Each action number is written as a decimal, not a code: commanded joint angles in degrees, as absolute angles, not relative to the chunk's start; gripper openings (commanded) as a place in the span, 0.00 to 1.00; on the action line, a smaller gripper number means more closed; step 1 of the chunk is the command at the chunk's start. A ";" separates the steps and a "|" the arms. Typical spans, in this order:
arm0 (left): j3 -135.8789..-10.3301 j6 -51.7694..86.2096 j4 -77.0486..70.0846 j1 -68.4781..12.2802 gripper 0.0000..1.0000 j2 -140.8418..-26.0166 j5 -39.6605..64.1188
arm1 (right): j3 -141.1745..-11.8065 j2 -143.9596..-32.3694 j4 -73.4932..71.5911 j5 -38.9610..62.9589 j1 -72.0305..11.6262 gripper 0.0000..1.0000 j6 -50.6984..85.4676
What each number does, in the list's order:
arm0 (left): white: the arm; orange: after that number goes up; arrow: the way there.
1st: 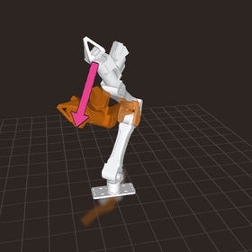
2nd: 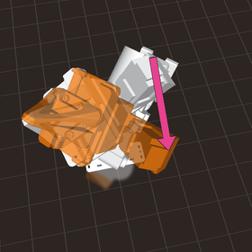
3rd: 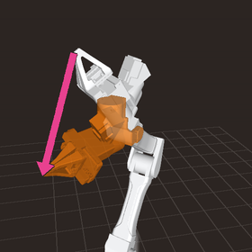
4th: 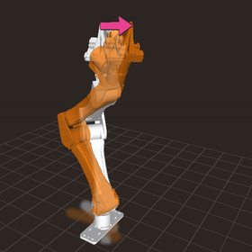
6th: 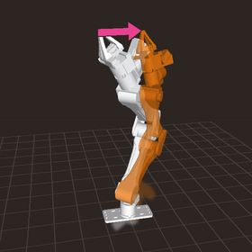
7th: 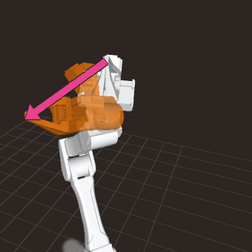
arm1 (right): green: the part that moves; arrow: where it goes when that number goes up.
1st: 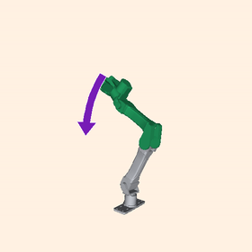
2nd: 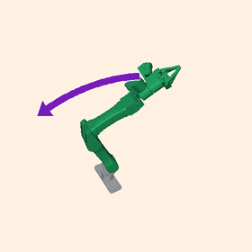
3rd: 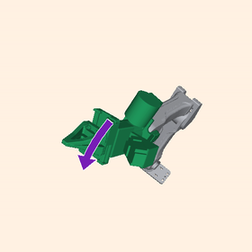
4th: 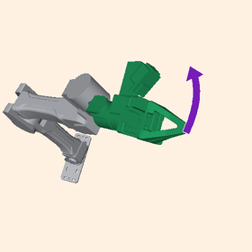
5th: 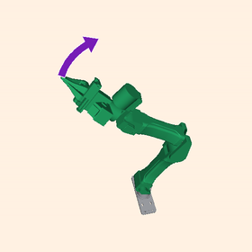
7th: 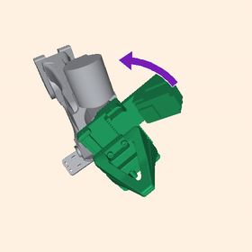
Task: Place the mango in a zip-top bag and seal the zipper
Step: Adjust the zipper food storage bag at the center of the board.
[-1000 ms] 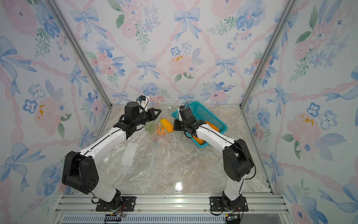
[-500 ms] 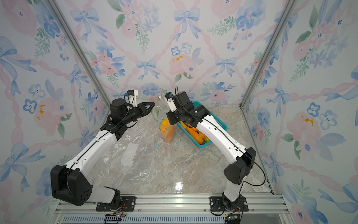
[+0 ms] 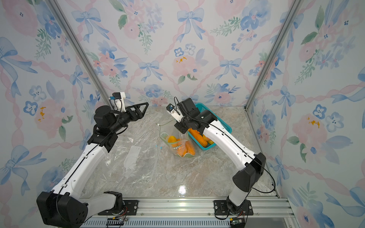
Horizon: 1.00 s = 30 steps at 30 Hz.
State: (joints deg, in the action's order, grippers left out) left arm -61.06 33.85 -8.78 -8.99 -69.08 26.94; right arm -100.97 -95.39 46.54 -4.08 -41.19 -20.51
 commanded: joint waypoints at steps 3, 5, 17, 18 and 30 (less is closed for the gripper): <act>-54.80 16.77 -10.17 -8.81 0.73 -68.68 33.77 | -93.51 -89.08 35.76 3.82 -37.61 0.00 -25.95; -52.05 12.25 -12.71 -8.88 0.67 -68.17 36.38 | -92.24 -88.02 34.02 8.35 -34.72 0.00 -24.70; -47.45 -3.72 -20.66 -9.47 0.62 -69.35 50.03 | -91.40 -88.92 30.61 26.89 -25.96 0.00 -20.90; -48.14 -3.76 -20.74 -9.70 0.61 -70.26 50.36 | -91.50 -89.03 30.59 27.40 -26.01 0.00 -20.91; -55.72 -7.28 -20.74 -12.38 0.59 -79.84 53.52 | -93.76 -90.69 32.95 29.28 -25.96 0.00 -21.40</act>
State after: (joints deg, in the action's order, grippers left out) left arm -53.67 -5.02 -19.70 -12.34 -78.89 50.06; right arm -91.88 -89.97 33.06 27.51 -26.28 -21.65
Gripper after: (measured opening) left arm 0.592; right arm 0.048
